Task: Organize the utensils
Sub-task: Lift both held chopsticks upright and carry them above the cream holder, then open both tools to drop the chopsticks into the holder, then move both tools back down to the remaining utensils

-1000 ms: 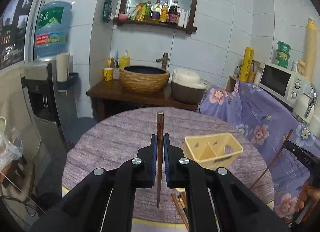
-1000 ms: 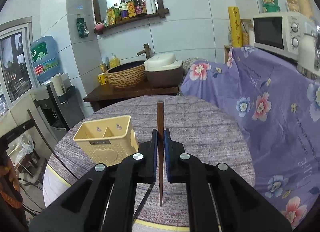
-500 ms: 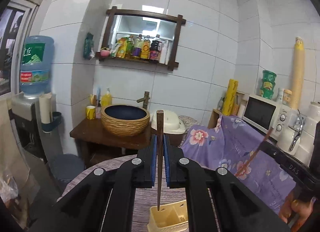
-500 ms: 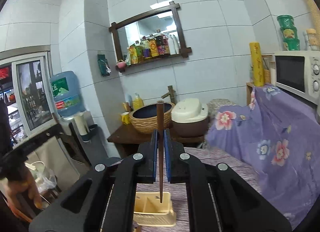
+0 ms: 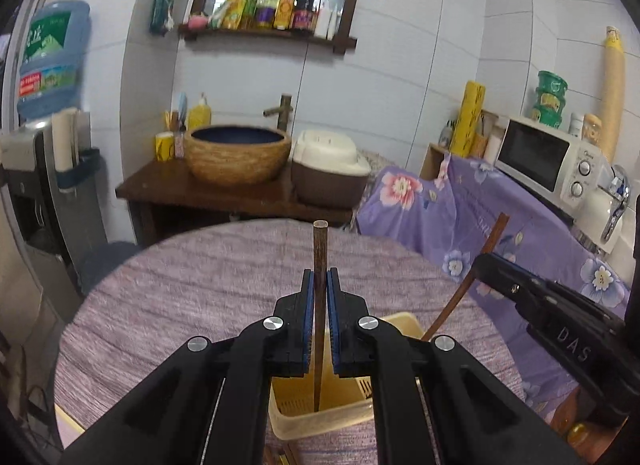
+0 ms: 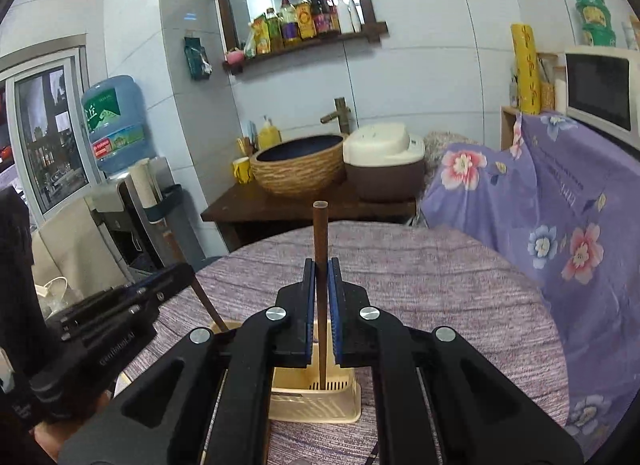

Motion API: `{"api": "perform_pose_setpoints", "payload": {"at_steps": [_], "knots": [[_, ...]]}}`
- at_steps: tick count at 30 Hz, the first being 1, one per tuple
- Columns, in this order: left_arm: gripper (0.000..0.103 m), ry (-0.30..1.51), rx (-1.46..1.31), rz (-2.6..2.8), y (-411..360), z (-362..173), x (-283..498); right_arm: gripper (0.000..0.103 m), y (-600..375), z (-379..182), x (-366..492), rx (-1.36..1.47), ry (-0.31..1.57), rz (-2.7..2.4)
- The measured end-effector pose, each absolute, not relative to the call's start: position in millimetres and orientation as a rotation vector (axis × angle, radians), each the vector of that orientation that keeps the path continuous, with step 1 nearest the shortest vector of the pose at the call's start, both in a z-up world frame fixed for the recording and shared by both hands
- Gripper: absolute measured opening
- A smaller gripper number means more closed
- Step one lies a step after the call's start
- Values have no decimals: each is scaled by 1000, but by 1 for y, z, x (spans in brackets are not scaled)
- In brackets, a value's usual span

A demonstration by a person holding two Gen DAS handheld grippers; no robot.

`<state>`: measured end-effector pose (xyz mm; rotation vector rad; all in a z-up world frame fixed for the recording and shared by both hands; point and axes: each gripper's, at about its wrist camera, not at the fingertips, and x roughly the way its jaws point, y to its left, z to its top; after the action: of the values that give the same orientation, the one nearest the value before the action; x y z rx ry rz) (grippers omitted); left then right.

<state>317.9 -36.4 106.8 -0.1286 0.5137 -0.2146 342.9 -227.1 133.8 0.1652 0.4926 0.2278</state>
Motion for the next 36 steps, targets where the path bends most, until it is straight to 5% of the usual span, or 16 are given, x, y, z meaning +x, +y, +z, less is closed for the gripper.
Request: {"api": "perform_pose_setpoints", "payload": {"at_steps": [10, 12, 13, 14, 15, 16, 23, 31, 36], "knots": [[8, 521, -133, -209, -36, 102, 318, 8, -235, 126, 345, 193, 491, 217], [19, 513, -123, -210, -37, 105, 315, 11, -235, 125, 343, 189, 490, 219], [42, 508, -121, -208, -36, 106, 313, 21, -235, 125, 341, 189, 489, 219], [64, 495, -121, -204, -34, 108, 309, 45, -236, 125, 339, 190, 484, 217], [69, 476, -120, -196, -32, 110, 304, 58, -237, 125, 336, 189, 471, 206], [70, 464, -117, -189, -31, 111, 300, 67, -239, 126, 331, 184, 449, 187], [79, 450, -131, -163, -12, 103, 263, 67, -241, 115, 300, 97, 453, 112], [79, 586, -82, -26, 4, 36, 238, 67, -244, 38, 284, 92, 693, 45], [67, 742, -112, -37, 7, -16, 233, 63, -237, -9, 272, 95, 807, 43]]}}
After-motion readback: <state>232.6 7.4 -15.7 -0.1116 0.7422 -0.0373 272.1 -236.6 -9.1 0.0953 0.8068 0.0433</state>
